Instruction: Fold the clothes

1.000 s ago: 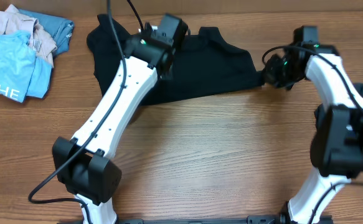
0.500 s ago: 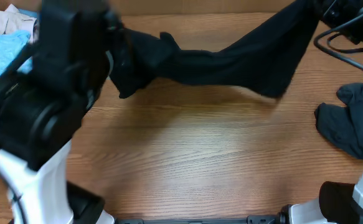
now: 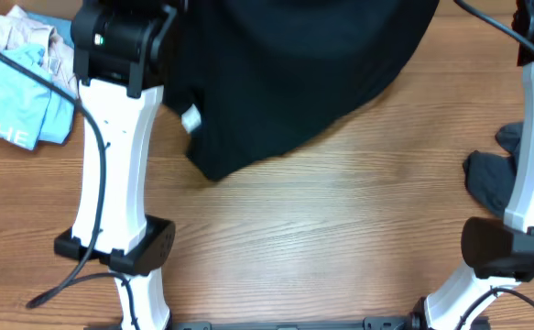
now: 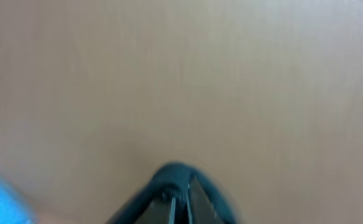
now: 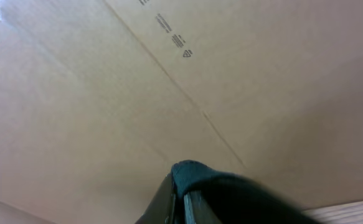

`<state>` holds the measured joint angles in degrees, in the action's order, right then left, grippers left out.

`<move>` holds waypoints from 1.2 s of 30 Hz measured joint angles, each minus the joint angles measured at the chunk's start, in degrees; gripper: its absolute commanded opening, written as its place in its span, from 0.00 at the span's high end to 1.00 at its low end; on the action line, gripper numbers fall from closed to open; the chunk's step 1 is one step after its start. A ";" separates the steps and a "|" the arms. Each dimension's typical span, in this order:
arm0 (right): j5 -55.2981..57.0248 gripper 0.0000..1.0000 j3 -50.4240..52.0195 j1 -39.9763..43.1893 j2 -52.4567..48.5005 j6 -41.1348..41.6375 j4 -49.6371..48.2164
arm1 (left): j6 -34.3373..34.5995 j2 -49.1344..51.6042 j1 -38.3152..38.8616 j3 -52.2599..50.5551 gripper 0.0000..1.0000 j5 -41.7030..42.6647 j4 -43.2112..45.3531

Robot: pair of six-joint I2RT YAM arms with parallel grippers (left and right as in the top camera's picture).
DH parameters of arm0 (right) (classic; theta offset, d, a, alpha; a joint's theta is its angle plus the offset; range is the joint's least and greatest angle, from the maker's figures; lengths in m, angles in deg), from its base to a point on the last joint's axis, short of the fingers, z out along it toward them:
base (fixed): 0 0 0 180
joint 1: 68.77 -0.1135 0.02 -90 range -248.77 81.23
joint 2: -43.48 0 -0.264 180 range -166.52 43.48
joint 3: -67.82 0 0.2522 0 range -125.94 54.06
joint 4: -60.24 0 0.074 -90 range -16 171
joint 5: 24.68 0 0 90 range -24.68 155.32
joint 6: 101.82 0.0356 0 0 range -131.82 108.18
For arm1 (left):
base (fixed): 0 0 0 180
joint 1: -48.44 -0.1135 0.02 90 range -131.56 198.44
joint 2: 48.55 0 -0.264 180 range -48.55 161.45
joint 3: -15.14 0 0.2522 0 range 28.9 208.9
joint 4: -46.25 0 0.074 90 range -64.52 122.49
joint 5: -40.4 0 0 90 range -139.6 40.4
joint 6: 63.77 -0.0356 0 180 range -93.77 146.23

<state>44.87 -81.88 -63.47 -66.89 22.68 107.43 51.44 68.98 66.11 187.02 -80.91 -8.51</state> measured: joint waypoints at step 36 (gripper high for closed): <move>0.72 0.96 -0.63 1.55 -12.28 2.03 -6.64 | -12.85 12.68 -9.29 -0.07 0.96 1.95 2.64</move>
<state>45.59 -82.51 -61.92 -79.17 24.71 100.79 38.59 81.66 56.82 186.96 -78.96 -5.86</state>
